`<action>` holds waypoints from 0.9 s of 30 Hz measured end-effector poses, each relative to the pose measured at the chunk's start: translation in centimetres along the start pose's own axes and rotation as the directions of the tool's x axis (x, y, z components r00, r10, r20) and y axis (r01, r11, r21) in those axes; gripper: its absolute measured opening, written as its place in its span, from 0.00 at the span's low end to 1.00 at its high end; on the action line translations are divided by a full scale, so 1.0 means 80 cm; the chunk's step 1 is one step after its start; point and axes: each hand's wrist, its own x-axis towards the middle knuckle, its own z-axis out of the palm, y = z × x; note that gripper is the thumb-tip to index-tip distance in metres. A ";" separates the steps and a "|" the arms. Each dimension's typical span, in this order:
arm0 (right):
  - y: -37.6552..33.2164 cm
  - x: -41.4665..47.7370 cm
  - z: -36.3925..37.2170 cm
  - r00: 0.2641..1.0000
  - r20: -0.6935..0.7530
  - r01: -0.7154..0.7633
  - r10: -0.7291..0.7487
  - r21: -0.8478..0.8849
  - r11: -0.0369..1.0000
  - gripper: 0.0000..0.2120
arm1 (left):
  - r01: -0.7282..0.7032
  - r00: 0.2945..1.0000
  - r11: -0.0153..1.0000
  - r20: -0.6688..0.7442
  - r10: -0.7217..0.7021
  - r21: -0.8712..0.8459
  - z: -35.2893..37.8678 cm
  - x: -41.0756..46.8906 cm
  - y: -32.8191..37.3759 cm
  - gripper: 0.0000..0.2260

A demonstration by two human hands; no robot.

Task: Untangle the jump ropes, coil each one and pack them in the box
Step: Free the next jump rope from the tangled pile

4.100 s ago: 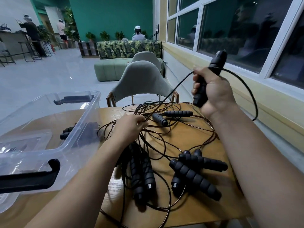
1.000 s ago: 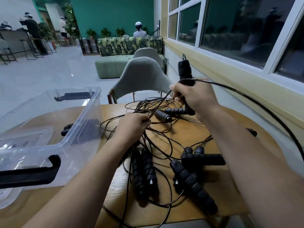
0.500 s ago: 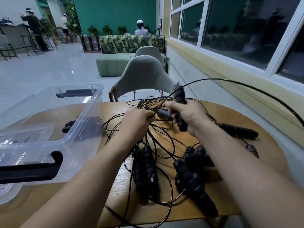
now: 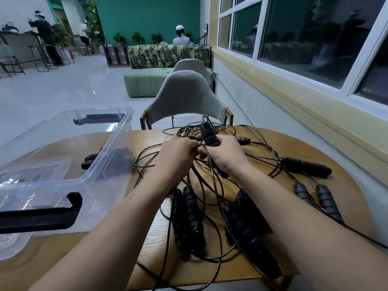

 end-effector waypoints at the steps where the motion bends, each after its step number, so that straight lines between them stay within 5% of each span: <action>1: 0.001 0.000 0.000 1.000 -0.002 0.009 -0.009 0.000 1.000 0.03 | 0.008 1.000 1.000 0.000 -0.008 -0.015 0.000 0.000 -0.001 0.12; 12: -0.004 0.001 0.000 0.991 -0.087 0.096 -0.101 -0.054 0.994 0.07 | 0.069 0.998 0.994 0.017 -0.068 -0.089 0.010 0.001 -0.005 0.11; 18: -0.048 -0.010 -0.024 0.985 -0.130 0.137 -0.110 0.222 0.965 0.03 | 0.162 0.986 0.986 0.043 -0.160 -0.038 0.020 -0.004 -0.018 0.06; 27: -0.110 -0.009 -0.087 0.953 -0.304 0.176 -0.001 0.549 0.817 0.07 | 0.254 0.963 0.967 0.093 -0.252 -0.010 0.013 -0.010 -0.023 0.11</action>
